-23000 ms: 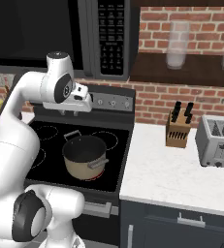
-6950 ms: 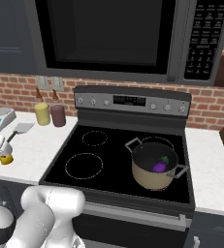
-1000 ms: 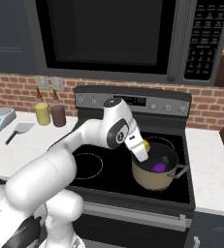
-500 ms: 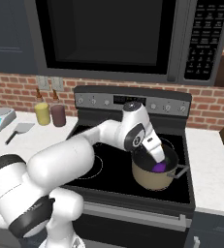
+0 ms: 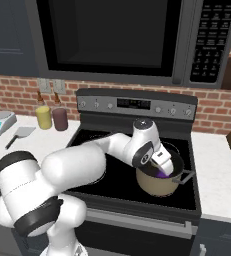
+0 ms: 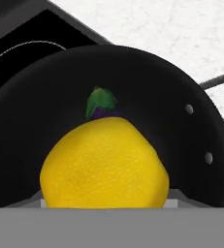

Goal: Put the lemon and eggplant in the pot. Retrieve the spatula and lightly stir the vegetables in the pot.

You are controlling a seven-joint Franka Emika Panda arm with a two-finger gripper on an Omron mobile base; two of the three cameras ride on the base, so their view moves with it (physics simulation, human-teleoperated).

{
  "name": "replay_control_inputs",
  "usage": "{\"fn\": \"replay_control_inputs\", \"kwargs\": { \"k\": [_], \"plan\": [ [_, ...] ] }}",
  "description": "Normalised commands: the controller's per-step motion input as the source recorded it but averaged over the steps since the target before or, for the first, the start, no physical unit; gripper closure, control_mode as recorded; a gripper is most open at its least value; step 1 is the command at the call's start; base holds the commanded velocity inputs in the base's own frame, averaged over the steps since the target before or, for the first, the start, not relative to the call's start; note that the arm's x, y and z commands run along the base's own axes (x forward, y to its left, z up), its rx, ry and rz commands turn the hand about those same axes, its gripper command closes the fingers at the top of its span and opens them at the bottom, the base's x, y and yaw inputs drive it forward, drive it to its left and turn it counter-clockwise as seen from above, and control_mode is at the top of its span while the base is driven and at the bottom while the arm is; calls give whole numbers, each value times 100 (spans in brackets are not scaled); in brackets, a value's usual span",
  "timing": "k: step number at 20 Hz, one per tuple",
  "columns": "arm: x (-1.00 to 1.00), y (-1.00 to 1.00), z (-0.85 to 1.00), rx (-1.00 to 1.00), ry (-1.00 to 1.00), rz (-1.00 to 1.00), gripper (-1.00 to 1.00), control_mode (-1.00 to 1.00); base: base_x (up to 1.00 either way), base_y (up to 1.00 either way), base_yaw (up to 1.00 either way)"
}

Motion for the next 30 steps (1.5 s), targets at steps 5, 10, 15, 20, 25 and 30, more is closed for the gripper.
{"fn": "replay_control_inputs", "kwargs": {
  "k": [5,10,15,20,25,30],
  "plan": [
    [46,0,-28,3,1,16,100,-100,0,0,0],
    [37,-3,-15,2,1,14,100,-100,0,0,0],
    [14,-5,-8,0,3,9,100,-100,0,0,0],
    [2,0,-5,0,5,5,-100,-100,0,0,0],
    [3,0,-5,0,6,4,-100,-100,0,0,0],
    [0,0,-2,0,1,4,-100,-100,0,0,0]
  ]
}}
